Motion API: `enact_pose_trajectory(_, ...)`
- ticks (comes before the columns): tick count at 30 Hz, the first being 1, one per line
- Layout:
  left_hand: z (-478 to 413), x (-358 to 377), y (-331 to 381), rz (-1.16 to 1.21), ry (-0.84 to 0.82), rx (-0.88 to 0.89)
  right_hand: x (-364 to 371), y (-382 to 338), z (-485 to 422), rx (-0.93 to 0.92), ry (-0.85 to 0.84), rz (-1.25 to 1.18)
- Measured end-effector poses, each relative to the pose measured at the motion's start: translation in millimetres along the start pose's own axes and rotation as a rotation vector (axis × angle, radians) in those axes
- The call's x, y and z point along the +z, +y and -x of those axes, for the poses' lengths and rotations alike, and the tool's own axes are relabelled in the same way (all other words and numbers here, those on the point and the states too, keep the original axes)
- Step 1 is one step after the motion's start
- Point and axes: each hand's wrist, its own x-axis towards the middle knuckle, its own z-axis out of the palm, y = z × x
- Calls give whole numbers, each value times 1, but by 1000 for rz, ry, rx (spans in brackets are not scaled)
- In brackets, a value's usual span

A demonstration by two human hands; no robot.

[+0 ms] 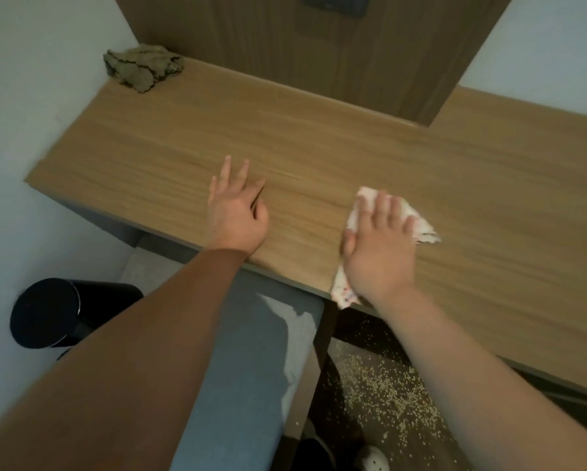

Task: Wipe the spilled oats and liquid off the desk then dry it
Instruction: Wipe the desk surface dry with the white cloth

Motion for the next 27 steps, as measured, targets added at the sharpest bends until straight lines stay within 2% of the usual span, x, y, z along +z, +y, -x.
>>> enact_pose_trajectory(4,10,-1,12,-114,-100,135,3,8,33,-488,-50,-16)
enact_pose_trajectory(6,17,5,29,-115,-139,105,1,45,35,-580,-65,5)
enact_pose_trajectory(7,21,9,39,-100,-148,74,1,66,34,-528,-64,12)
enact_pose_trajectory(11,36,29,93,-49,-166,-29,-4,112,35,-22,-33,-32)
enact_pose_trajectory(12,37,35,107,-41,-174,-50,-2,109,44,4,-35,-25)
enact_pose_trajectory(13,38,41,120,-32,-182,-75,2,105,56,-47,-28,-12)
enact_pose_trajectory(16,34,57,154,-23,-200,-130,8,119,90,-403,-60,-16)
enact_pose_trajectory(17,32,62,161,-61,-215,-136,6,136,92,-466,-68,-10)
enact_pose_trajectory(18,31,67,167,-131,-231,-137,4,156,88,-455,-66,6)
enact_pose_trajectory(19,31,71,169,-209,-245,-136,4,177,82,-370,-66,18)
enact_pose_trajectory(22,30,76,171,-300,-248,-140,-3,216,57,44,-67,-18)
enact_pose_trajectory(24,31,77,171,-304,-251,-141,-5,203,50,206,-65,-51)
enact_pose_trajectory(26,30,77,171,-304,-250,-148,-3,175,59,172,-108,-7)
enact_pose_trajectory(27,30,78,171,-302,-245,-154,2,162,70,40,-107,34)
